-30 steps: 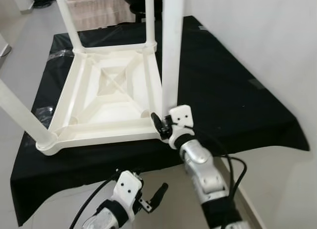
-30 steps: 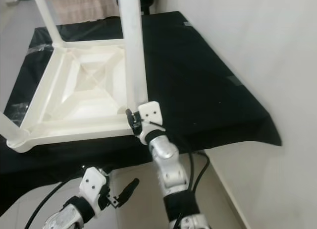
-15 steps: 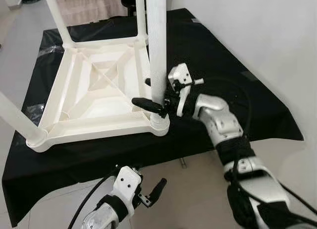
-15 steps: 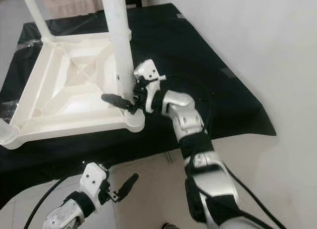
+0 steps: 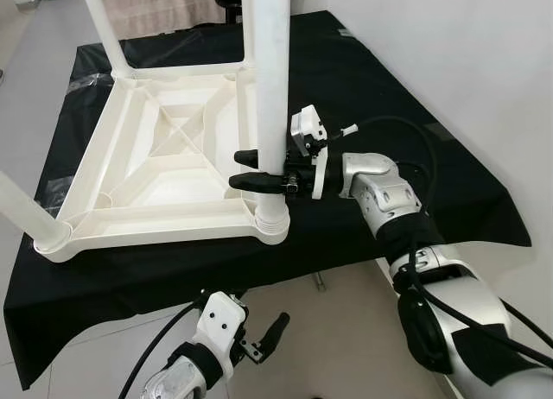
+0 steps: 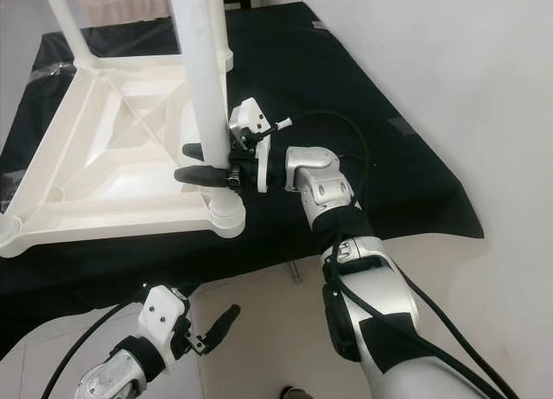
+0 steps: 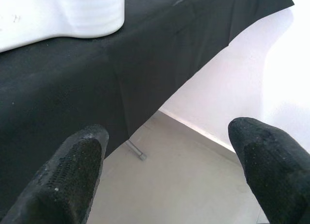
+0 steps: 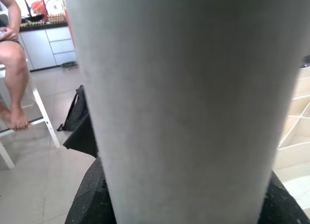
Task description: Building children table
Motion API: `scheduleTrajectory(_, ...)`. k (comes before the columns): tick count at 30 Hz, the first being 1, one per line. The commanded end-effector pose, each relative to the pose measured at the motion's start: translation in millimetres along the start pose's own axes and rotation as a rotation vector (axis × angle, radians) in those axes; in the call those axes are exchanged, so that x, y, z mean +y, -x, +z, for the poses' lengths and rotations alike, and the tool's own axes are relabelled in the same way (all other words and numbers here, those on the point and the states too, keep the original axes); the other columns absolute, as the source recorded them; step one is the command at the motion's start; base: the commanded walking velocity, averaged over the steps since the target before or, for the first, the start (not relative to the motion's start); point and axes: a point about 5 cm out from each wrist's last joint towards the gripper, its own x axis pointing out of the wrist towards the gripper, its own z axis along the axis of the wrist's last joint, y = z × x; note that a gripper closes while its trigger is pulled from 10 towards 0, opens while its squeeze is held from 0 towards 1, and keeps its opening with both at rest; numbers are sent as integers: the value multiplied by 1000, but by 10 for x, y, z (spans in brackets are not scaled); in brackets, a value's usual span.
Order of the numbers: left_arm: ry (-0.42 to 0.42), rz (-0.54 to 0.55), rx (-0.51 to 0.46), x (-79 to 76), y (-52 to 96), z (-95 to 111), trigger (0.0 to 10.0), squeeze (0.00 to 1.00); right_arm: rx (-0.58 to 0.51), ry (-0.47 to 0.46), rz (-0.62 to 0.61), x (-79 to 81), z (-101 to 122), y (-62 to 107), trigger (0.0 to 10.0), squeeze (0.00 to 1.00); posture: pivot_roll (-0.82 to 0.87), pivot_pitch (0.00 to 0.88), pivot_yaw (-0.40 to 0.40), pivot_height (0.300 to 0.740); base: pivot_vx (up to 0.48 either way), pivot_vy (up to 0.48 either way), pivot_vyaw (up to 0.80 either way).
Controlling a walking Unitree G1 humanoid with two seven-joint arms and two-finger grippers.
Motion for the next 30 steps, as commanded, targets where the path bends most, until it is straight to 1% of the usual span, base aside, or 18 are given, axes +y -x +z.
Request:
scheduleTrajectory(1,11,-1,12,-38,17,-46,10000,0,-10,-40,-38,-6,-96,4,0,0,44,192,-21,740,0,0,0)
scheduleTrajectory(3,12,-1,11,-42,19,-47,10000,0,15,-14,-115,-29,-165,60,0,0,39,192,-20,740,0,0,0)
scheduleTrajectory(4,14,0,10,-44,24,-45,10000,0,16,-26,-223,-46,-244,110,0,0,30,196,-24,740,0,0,0)
scheduleTrajectory(5,14,0,10,-44,24,-45,10000,0,16,-26,-223,-46,-244,110,0,0,30,196,-24,740,0,0,0)
scheduleTrajectory(6,16,0,8,-46,31,-41,10000,0,27,-43,-338,-48,-336,143,0,0,28,200,-24,740,0,0,0)
scheduleTrajectory(7,16,0,8,-46,31,-41,10000,0,27,-43,-338,-48,-336,143,0,0,28,200,-24,740,0,0,0)
scheduleTrajectory(8,17,0,8,-47,38,-40,10000,0,50,-60,-462,-23,-453,149,0,0,28,201,-23,740,0,0,0)
scheduleTrajectory(9,17,1,8,-41,50,-38,10000,0,93,-93,-748,81,-692,110,0,0,15,200,-16,740,0,0,0)
scheduleTrajectory(10,18,3,7,-32,62,-34,10000,0,133,-185,-895,343,-950,13,0,0,6,206,-6,740,0,0,0)
scheduleTrajectory(11,19,3,8,-24,64,-31,10000,0,151,-207,-957,617,-1096,-125,0,0,12,208,1,740,0,0,0)
scheduleTrajectory(12,19,3,8,-13,64,-31,10000,0,150,-218,-973,788,-1150,-225,0,0,15,207,4,740,0,0,0)
scheduleTrajectory(13,19,3,8,-13,64,-31,10000,0,150,-218,-973,788,-1150,-225,0,0,15,207,4,740,0,0,0)
scheduleTrajectory(14,19,3,10,-9,58,-36,10000,0,137,-231,-923,872,-1181,-373,0,0,17,197,9,740,0,0,0)
scheduleTrajectory(18,21,7,14,10,47,-53,10000,0,118,-213,-853,853,-1163,-567,0,0,23,187,-6,740,0,0,0)
scheduleTrajectory(23,17,13,10,12,36,-50,10000,0,125,-197,-871,796,-1139,-549,0,0,27,186,-12,740,0,0,0)
scheduleTrajectory(24,15,20,8,13,28,-48,10000,0,115,-189,-873,732,-1099,-511,10000,0,30,184,-17,740,0,0,0)
scheduleTrajectory(25,14,25,6,13,19,-47,10000,0,99,-172,-849,687,-1020,-487,10000,1000,34,181,-21,740,0,0,0)
scheduleTrajectory(30,12,31,3,9,-1,-42,10000,0,-11,-146,-663,492,-706,-426,10000,1000,50,179,-28,740,0,0,0)
